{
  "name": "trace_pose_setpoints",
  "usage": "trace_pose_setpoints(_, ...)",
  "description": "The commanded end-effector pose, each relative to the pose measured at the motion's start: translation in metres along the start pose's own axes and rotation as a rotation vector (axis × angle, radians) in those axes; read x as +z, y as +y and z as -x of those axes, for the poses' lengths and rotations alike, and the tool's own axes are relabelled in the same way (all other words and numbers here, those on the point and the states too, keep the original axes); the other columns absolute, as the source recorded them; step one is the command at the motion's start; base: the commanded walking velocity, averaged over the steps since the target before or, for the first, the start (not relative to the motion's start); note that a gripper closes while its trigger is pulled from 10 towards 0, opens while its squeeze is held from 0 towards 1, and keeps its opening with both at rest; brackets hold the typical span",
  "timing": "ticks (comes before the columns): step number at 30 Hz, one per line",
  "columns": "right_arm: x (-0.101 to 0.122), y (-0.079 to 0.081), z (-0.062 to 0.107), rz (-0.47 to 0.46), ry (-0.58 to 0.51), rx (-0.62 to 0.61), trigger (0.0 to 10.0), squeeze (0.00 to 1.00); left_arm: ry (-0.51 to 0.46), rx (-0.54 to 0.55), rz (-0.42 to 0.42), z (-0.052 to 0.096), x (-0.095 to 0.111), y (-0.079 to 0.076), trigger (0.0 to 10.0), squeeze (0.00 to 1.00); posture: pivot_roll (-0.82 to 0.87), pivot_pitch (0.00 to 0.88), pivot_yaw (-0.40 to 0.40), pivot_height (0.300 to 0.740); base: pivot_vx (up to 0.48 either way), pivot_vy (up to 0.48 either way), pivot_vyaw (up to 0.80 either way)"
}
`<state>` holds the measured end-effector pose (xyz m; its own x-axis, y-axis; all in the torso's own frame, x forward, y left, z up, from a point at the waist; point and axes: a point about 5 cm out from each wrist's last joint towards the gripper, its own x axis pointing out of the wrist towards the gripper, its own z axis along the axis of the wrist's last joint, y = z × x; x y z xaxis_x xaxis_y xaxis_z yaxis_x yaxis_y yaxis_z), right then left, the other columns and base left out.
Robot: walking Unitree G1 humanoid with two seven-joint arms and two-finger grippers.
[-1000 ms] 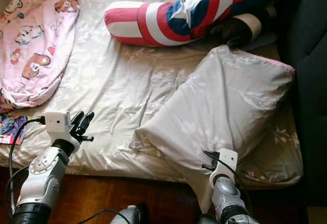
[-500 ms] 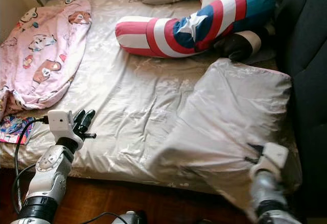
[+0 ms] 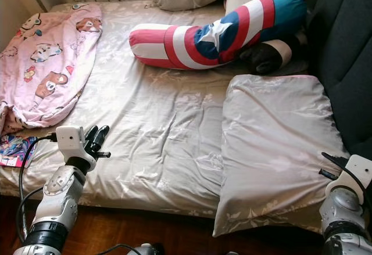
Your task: Clean up the room
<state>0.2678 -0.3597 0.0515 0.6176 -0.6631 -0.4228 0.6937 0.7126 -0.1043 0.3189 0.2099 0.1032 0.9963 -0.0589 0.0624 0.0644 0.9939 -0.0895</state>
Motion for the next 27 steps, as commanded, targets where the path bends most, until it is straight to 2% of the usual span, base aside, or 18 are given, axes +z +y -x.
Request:
trace_pose_setpoints(1,0.004,0.006,0.001,-0.005,-0.032,0.018,10.0,0.69,0.027,0.007,-0.020,0.003,-0.005,0.007,10.0,0.00,0.02,0.115,0.062,0.740,0.000,0.000,0.00)
trace_pose_setpoints(2,0.000,0.010,0.002,-0.005,-0.023,0.032,10.0,0.69,0.028,0.005,-0.021,0.003,-0.005,0.007,10.0,0.00,0.02,0.114,0.062,0.740,0.000,0.000,0.00)
trace_pose_setpoints(3,-0.003,0.012,0.003,-0.005,-0.015,0.041,10.0,0.79,0.029,0.004,-0.022,0.003,-0.005,0.007,10.0,0.00,0.02,0.114,0.062,0.740,0.000,0.000,0.00)
trace_pose_setpoints(4,-0.006,0.015,0.004,-0.005,-0.009,0.052,10.0,1.00,0.028,0.003,-0.022,0.003,-0.005,0.007,10.0,0.00,0.02,0.109,0.063,0.740,0.000,0.000,0.00)
trace_pose_setpoints(6,-0.007,0.019,0.005,0.010,-0.010,0.065,10.0,0.99,0.029,-0.002,-0.022,0.002,-0.005,0.006,10.0,0.00,0.02,0.104,0.062,0.740,0.000,0.000,0.00)
trace_pose_setpoints(7,-0.007,0.021,0.005,0.014,-0.015,0.076,10.0,0.90,0.030,-0.005,-0.021,0.001,-0.006,0.005,10.0,0.00,0.02,0.100,0.062,0.740,0.000,0.000,0.00)
trace_pose_setpoints(9,-0.007,0.023,0.006,0.016,-0.018,0.083,10.0,0.90,0.032,-0.007,-0.021,0.001,-0.006,0.005,10.0,0.00,0.02,0.099,0.061,0.740,0.000,0.000,0.00)
trace_pose_setpoints(10,-0.007,0.028,0.007,0.039,-0.034,0.101,10.0,0.32,0.041,-0.008,-0.017,0.002,-0.009,0.004,10.0,0.00,0.01,0.093,0.058,0.740,0.000,0.000,0.00)
trace_pose_setpoints(11,-0.005,0.037,0.009,0.034,-0.070,0.156,10.0,0.00,0.055,-0.002,-0.009,0.003,-0.013,0.004,10.0,0.00,0.01,0.086,0.054,0.740,0.000,0.000,0.00)
trace_pose_setpoints(12,-0.004,0.040,0.010,0.030,-0.079,0.174,10.0,0.00,0.058,0.000,-0.006,0.003,-0.015,0.004,10.0,0.00,0.01,0.086,0.054,0.740,0.000,0.000,0.00)
trace_pose_setpoints(16,-0.020,0.070,0.024,0.052,-0.098,0.364,10.0,0.00,0.128,0.085,0.059,0.011,-0.034,0.015,10.0,0.00,0.01,0.050,0.039,0.740,0.000,0.000,0.00)
trace_pose_setpoints(18,-0.046,0.083,0.035,0.108,-0.046,0.456,10.0,0.00,0.268,0.132,0.080,0.025,-0.060,0.024,10.0,0.00,0.00,0.011,0.034,0.740,0.000,0.000,0.00)
trace_pose_setpoints(20,-0.057,0.086,0.039,0.128,-0.012,0.478,10.0,0.00,0.333,0.131,0.071,0.031,-0.071,0.025,10.0,0.00,0.00,0.011,0.034,0.740,0.000,0.000,0.00)
trace_pose_setpoints(22,-0.083,0.087,0.049,0.240,0.044,0.521,10.0,0.00,0.468,0.132,0.046,0.047,-0.094,0.025,10.0,0.00,0.02,0.000,0.032,0.740,0.000,0.000,0.00)
trace_pose_setpoints(23,-0.083,0.087,0.049,0.240,0.044,0.521,10.0,0.00,0.468,0.132,0.046,0.047,-0.094,0.025,10.0,0.00,0.02,0.000,0.032,0.740,0.000,0.000,0.00)
trace_pose_setpoints(25,-0.110,0.082,0.058,0.262,0.145,0.518,10.0,0.00,0.601,0.137,0.031,0.070,-0.116,0.027,10.0,0.00,0.00,0.000,0.034,0.740,0.000,0.000,0.00)
trace_pose_setpoints(26,-0.110,0.082,0.058,0.262,0.145,0.518,10.0,0.00,0.601,0.137,0.031,0.070,-0.116,0.027,10.0,0.00,0.00,0.000,0.034,0.740,0.000,0.000,0.00)
trace_pose_setpoints(27,-0.117,0.080,0.061,0.267,0.170,0.519,10.0,0.00,0.641,0.142,0.022,0.077,-0.123,0.027,10.0,0.00,0.00,0.000,0.033,0.740,0.000,0.000,0.00)
